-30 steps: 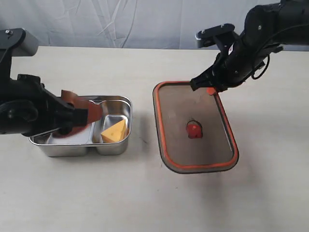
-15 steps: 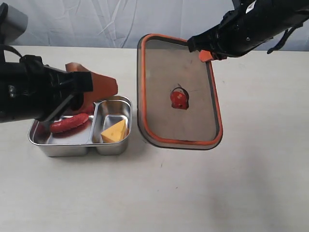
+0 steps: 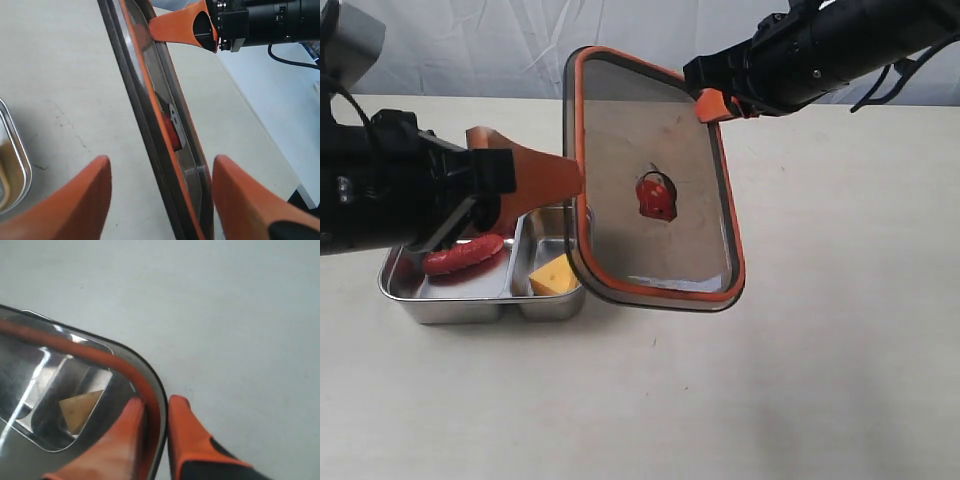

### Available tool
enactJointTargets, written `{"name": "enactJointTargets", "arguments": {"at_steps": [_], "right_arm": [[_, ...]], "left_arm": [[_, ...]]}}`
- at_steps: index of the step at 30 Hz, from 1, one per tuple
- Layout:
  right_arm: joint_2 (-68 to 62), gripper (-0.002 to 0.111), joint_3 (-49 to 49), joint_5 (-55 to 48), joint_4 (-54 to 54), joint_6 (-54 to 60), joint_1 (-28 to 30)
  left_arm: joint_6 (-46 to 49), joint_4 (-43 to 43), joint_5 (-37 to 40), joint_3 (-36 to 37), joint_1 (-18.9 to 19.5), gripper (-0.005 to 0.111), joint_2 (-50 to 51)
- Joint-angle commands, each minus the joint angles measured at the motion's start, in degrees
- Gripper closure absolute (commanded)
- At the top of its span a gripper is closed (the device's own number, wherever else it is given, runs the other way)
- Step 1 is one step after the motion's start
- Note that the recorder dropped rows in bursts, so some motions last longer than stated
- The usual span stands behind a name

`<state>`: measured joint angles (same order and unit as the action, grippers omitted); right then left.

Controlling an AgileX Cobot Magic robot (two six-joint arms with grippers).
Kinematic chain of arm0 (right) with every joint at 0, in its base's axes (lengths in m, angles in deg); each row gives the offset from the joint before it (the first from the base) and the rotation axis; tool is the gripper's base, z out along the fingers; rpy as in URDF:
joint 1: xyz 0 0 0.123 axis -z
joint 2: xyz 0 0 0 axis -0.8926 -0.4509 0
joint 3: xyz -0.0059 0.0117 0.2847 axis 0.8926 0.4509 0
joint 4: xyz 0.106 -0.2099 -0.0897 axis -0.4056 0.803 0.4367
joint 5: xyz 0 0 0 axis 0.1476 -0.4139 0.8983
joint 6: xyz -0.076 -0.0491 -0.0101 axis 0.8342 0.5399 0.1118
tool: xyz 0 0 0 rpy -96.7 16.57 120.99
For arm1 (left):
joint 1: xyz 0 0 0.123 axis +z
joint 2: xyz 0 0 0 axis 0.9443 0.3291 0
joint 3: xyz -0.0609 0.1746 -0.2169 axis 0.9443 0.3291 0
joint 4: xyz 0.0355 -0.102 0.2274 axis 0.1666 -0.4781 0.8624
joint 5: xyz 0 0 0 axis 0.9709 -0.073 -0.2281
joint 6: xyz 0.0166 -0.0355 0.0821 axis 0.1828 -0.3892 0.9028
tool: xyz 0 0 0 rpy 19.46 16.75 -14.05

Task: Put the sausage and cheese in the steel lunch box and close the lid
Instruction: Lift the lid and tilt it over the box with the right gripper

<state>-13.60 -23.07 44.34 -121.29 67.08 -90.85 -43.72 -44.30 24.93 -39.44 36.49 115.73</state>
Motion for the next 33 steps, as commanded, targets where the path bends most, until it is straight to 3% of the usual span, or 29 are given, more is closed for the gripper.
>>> {"name": "enactJointTargets", "arguments": {"at_steps": [1, 14, 17, 25, 33], "right_arm": [[0.59, 0.109, 0.0, -0.53, -4.87, 3.54, 0.21], [0.59, 0.109, 0.0, -4.06, -15.24, 11.63, 0.21], [0.59, 0.109, 0.0, -4.97, -16.45, 12.91, 0.21], [0.59, 0.109, 0.0, -5.56, -16.56, 13.51, 0.21], [0.59, 0.109, 0.0, -6.27, -16.45, 13.97, 0.21]], "left_arm": [[0.48, -0.64, -0.04, 0.32, -0.21, 0.049, -0.36], [3.57, -4.0, 0.31, 0.32, -0.21, 0.05, -0.36], [3.57, -3.79, 0.31, 0.32, -0.21, 0.059, -0.36], [4.94, -2.84, -0.01, 0.32, -0.21, 0.107, -0.36], [4.94, 6.67, -3.95, 0.32, -0.09, 0.106, -0.36]]}}
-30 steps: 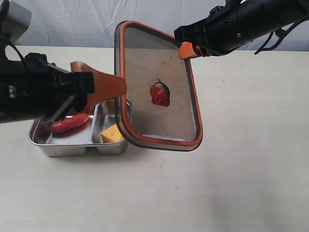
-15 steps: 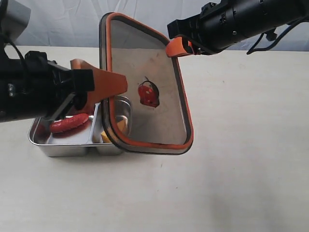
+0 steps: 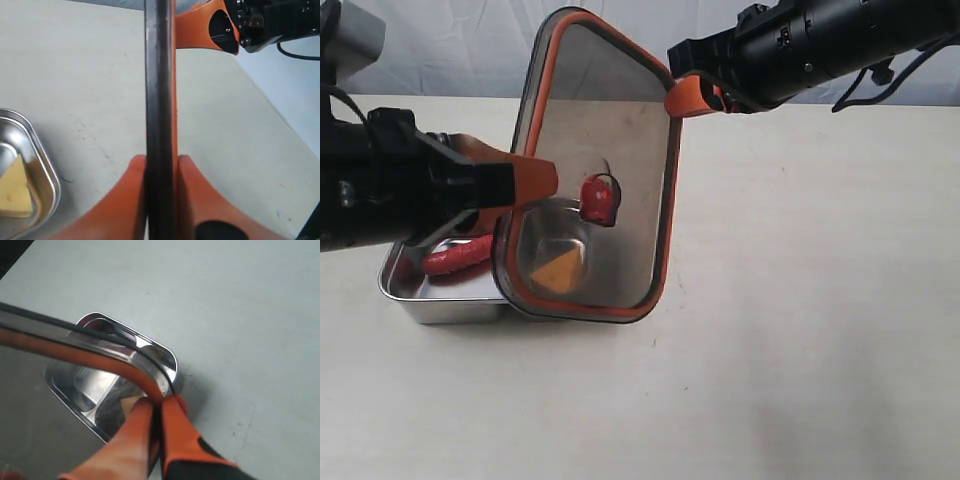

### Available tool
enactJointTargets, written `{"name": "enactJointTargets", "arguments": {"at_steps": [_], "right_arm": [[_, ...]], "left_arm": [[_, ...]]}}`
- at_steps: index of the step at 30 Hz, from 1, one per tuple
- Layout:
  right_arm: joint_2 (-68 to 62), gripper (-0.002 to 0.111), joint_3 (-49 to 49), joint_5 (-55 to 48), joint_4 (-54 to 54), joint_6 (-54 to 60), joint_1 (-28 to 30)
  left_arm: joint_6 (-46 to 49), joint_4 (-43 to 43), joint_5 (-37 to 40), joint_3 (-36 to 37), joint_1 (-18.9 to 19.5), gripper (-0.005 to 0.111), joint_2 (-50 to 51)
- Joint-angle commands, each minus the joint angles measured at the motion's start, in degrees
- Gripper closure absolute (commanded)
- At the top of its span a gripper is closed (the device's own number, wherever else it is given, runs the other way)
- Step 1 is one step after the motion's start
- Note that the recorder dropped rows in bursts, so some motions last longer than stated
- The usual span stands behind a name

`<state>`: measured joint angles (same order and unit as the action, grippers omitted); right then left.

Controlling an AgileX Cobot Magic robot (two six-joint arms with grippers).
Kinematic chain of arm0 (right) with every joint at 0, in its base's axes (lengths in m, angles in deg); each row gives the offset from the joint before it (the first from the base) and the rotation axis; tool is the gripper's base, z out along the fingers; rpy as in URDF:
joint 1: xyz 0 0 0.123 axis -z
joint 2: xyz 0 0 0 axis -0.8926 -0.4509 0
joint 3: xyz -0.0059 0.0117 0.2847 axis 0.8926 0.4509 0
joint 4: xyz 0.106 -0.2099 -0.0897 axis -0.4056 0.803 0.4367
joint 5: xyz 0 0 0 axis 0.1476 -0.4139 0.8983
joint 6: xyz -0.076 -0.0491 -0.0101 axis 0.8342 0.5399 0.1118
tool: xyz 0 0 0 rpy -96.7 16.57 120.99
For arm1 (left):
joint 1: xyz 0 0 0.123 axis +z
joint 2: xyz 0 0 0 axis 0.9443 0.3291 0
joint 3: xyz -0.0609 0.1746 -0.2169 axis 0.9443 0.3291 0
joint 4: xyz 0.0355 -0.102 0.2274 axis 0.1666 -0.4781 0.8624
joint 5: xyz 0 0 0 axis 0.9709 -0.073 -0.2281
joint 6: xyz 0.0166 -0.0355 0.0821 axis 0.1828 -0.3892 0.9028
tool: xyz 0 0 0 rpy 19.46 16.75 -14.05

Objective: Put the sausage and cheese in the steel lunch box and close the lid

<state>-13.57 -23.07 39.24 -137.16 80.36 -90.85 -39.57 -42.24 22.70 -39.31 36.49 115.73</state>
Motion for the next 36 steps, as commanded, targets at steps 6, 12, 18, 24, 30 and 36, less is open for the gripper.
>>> {"name": "enactJointTargets", "arguments": {"at_steps": [6, 12, 18, 24, 30, 36], "right_arm": [[0.85, 0.081, 0.0, -1.42, 0.22, 2.98, 0.21], [1.12, 0.062, 0.0, -0.33, 0.25, 2.98, 0.34], [8.67, 0.062, 0.0, 4.34, 8.1, -2.96, 0.34], [19.34, 0.062, 0.0, 0.52, 21.18, -15.37, 0.34], [23.88, 0.062, 0.11, -3.66, 21.35, -17.63, 0.34], [25.85, 0.062, 1.94, -8.12, 19.55, -17.63, 0.24]], "left_arm": [[0.79, 7.91, -3.61, 0.19, -0.09, 0.106, -0.36], [0.79, 13.12, -5.13, 0.19, -0.09, 0.106, -0.36], [0.79, 36.35, -10.07, -2.07, -0.09, 0.107, -0.36], [0.66, 64.73, -7.88, -2.07, 1.72, 0.107, -0.36], [-0.23, 85.39, -1.85, -2.07, 2.91, 0.107, -0.36], [-0.91, 102.28, 0.06, -0.38, 2.91, 0.107, -0.25]]}}
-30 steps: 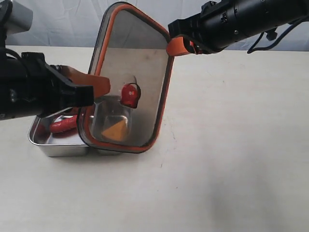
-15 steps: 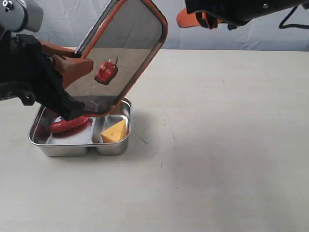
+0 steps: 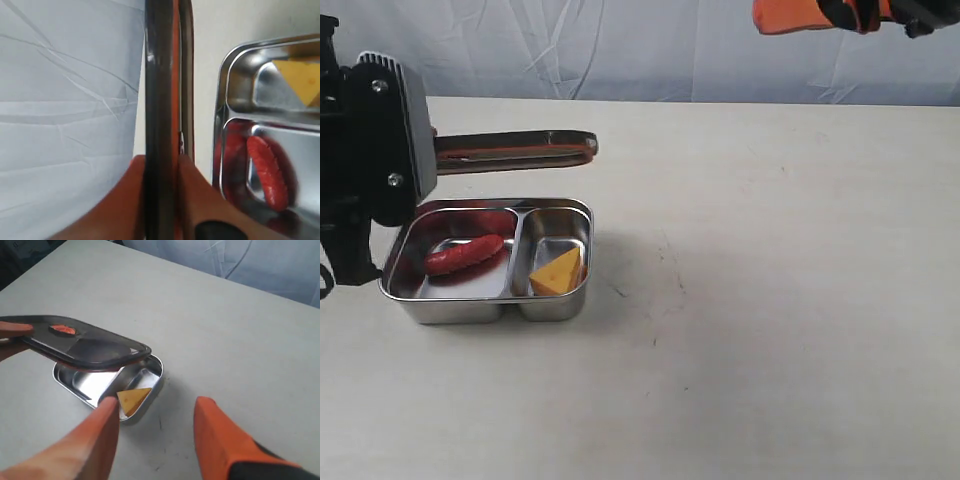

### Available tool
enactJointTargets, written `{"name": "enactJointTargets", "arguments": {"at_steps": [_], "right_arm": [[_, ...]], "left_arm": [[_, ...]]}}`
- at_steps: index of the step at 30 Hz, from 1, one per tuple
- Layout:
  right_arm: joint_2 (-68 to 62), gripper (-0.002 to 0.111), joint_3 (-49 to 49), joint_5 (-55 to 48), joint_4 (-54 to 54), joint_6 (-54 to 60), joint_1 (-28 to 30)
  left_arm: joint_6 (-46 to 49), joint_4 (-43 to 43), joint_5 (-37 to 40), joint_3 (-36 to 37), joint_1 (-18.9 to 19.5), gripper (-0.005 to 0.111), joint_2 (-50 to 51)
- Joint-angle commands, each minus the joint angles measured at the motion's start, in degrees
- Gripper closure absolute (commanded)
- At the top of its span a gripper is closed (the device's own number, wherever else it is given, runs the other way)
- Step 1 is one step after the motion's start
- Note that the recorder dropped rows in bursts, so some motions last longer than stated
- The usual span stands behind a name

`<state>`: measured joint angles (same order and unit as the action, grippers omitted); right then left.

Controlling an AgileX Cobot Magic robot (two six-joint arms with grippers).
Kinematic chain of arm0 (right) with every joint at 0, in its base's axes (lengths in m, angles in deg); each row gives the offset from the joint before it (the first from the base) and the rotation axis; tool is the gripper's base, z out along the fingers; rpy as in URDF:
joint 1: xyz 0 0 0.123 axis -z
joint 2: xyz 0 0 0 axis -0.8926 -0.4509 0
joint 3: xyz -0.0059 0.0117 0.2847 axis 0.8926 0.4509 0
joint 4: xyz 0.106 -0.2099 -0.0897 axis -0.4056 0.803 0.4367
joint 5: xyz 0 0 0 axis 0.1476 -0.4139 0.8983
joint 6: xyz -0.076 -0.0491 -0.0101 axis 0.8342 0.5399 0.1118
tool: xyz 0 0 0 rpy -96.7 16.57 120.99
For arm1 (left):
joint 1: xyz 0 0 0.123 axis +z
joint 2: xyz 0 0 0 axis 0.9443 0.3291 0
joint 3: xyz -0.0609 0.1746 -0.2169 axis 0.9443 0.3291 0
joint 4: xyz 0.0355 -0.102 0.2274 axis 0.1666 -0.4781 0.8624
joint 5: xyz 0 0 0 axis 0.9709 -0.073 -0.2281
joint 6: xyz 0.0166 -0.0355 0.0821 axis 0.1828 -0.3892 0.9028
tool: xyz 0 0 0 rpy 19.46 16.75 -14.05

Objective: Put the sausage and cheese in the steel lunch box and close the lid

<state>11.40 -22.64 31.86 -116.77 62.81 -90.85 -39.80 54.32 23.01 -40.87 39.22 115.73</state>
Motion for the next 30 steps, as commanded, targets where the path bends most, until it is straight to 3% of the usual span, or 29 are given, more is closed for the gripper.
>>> {"name": "enactJointTargets", "arguments": {"at_steps": [1, 4, 8, 18, 30], "right_arm": [[1.02, 0.062, 2.36, -0.74, -0.84, -0.09, 0.24], [1.02, 0.062, 3.68, -0.77, -1.25, 0.16, 0.24], [1.02, 0.062, 5.11, -0.59, -1.25, 0.16, 0.24], [1.02, 0.062, 6.02, -0.97, -1.25, 0.62, 0.24], [1.02, 0.062, 6.02, -1.08, -1.25, 1.27, 0.24]], "left_arm": [[-0.68, 7.32, -0.25, 2.17, 0.18, 0.107, 0.3], [-0.68, 8.29, -2.47, 5.34, 0.04, 0.107, 1.51], [-0.68, 10.11, -10.91, 9.01, 0.04, 0.107, 1.84], [-0.68, 13.19, -10.42, 9.09, 0.04, 0.107, 7.57], [-3.57, 13.46, -3.08, 9.09, 0.04, 0.107, 7.57]]}}
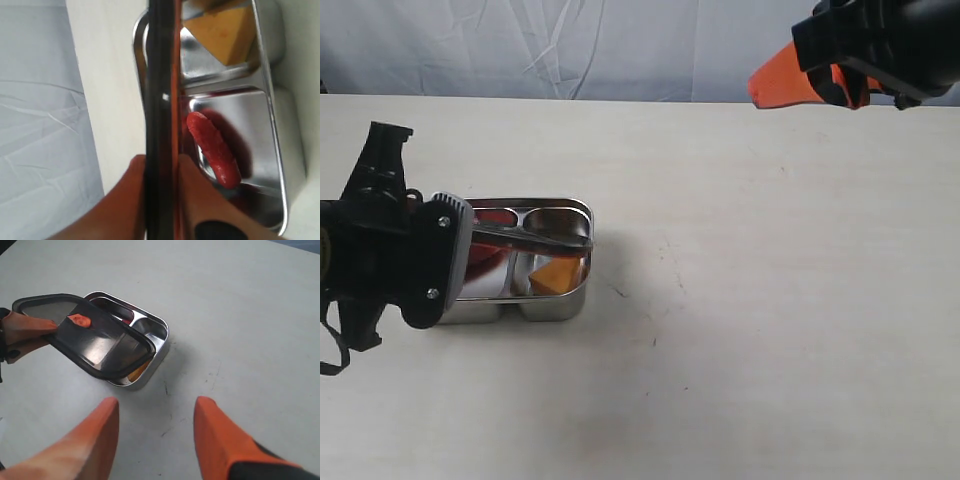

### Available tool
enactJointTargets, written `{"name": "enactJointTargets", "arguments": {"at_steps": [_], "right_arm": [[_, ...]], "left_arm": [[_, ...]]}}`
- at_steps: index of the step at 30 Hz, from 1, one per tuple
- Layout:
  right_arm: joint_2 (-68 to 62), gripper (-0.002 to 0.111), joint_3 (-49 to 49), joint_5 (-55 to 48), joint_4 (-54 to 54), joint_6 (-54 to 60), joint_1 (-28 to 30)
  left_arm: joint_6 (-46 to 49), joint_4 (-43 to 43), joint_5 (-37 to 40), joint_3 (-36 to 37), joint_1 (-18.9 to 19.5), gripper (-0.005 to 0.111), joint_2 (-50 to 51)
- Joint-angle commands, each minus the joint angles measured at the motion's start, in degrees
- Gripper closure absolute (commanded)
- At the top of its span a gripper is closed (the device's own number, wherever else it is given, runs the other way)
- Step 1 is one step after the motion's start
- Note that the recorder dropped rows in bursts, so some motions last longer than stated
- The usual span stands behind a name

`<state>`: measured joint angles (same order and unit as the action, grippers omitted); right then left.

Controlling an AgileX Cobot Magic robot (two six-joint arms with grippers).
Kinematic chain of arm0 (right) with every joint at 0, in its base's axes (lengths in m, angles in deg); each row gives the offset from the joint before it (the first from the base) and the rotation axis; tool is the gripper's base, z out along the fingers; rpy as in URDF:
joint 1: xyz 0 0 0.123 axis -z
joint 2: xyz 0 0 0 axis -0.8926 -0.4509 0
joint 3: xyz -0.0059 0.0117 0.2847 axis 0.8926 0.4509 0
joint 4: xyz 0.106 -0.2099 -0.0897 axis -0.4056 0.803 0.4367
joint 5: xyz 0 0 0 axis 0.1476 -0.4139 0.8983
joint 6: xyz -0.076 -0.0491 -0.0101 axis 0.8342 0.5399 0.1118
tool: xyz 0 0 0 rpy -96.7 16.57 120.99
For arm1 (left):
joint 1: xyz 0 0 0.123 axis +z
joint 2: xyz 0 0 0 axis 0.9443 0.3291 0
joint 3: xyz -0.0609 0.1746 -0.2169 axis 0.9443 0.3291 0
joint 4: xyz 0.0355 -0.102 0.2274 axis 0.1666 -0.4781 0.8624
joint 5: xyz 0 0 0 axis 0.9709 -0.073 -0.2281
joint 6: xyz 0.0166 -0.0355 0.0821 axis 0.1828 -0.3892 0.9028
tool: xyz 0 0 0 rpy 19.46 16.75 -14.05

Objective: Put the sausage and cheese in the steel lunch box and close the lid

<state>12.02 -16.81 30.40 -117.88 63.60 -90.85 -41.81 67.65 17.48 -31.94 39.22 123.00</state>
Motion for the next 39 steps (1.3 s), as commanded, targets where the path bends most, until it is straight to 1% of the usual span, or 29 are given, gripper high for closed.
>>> {"name": "enactJointTargets", "arguments": {"at_steps": [1, 7, 11, 19, 21, 26, 39], "right_arm": [[0.39, 0.062, 0.19, 0.38, -0.24, 0.47, 0.24], [0.39, 0.062, 0.19, 0.38, -0.55, 0.59, 0.24], [0.39, 0.062, 0.19, 0.26, -1.49, 0.75, 0.24], [0.39, 0.062, 0.19, -0.77, -2.1, 1.12, 0.24], [0.39, 0.062, 0.19, -0.87, -2.1, 1.57, 0.24], [0.39, 0.062, 0.19, -0.87, -2.1, 1.57, 0.24], [0.39, 0.062, 0.19, -2.19, -4.02, 2.42, 0.24]], "left_arm": [[-2.28, 0.12, 2.54, 0.15, 0.04, 0.107, 0.31], [-2.42, -3.84, 1.87, 0.15, 0.04, 0.107, 0.4], [-2.42, -6.77, 1.98, 0.15, 0.04, 0.107, 2.21], [-2.42, -7.83, 1.41, 0.15, 0.04, 0.107, 7.16], [-2.42, -8.74, 1.17, 0.15, 0.04, 0.107, 7.43], [-2.42, -15.08, 2.97, 0.15, 0.04, 0.107, 7.81], [-2.42, -19.42, 3.48, 0.15, 0.04, 0.107, 8.02]]}}
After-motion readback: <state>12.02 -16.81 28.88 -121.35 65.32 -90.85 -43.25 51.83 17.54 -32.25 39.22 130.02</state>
